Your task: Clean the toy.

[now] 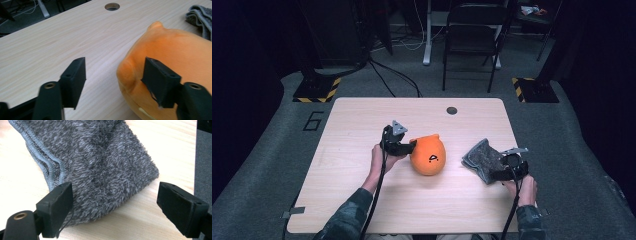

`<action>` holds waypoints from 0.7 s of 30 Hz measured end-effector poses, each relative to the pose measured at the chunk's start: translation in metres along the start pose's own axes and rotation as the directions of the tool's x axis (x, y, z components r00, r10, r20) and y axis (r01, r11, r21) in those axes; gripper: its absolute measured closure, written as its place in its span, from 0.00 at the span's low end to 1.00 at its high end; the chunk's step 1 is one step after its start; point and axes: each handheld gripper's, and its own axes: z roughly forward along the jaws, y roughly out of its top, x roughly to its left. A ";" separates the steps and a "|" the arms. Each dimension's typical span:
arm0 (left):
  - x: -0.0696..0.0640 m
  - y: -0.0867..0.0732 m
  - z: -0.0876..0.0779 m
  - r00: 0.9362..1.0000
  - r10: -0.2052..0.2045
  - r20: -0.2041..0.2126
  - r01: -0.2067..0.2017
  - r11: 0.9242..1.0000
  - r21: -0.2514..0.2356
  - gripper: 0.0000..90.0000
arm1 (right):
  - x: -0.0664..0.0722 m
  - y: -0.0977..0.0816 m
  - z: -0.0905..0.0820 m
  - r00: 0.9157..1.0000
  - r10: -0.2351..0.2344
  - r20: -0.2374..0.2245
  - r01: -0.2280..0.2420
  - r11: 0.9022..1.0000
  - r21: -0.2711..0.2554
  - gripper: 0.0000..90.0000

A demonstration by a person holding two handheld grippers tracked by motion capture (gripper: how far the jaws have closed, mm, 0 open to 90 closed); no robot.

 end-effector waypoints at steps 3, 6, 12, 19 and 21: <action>0.002 0.000 -0.011 1.000 -0.017 0.001 0.017 1.000 -0.015 0.27 | -0.001 -0.003 -0.003 1.000 -0.011 -0.001 0.011 1.000 -0.006 0.14; 0.006 -0.004 -0.027 1.000 -0.020 -0.015 0.019 0.999 -0.032 0.21 | -0.004 -0.008 -0.005 1.000 -0.007 -0.017 0.007 1.000 -0.018 0.13; 0.026 -0.037 -0.058 0.996 -0.035 -0.086 0.034 0.999 -0.012 0.18 | -0.009 -0.020 -0.007 1.000 0.004 -0.030 -0.005 0.999 -0.035 0.10; 0.058 -0.098 -0.071 0.981 -0.095 -0.169 0.112 0.989 0.097 0.14 | -0.010 -0.038 -0.003 0.999 -0.003 -0.047 0.001 0.999 -0.034 0.06; 0.064 -0.110 -0.072 0.975 -0.109 -0.192 0.132 0.985 0.115 0.14 | -0.011 -0.042 0.001 0.999 -0.008 -0.051 0.006 1.000 -0.029 0.05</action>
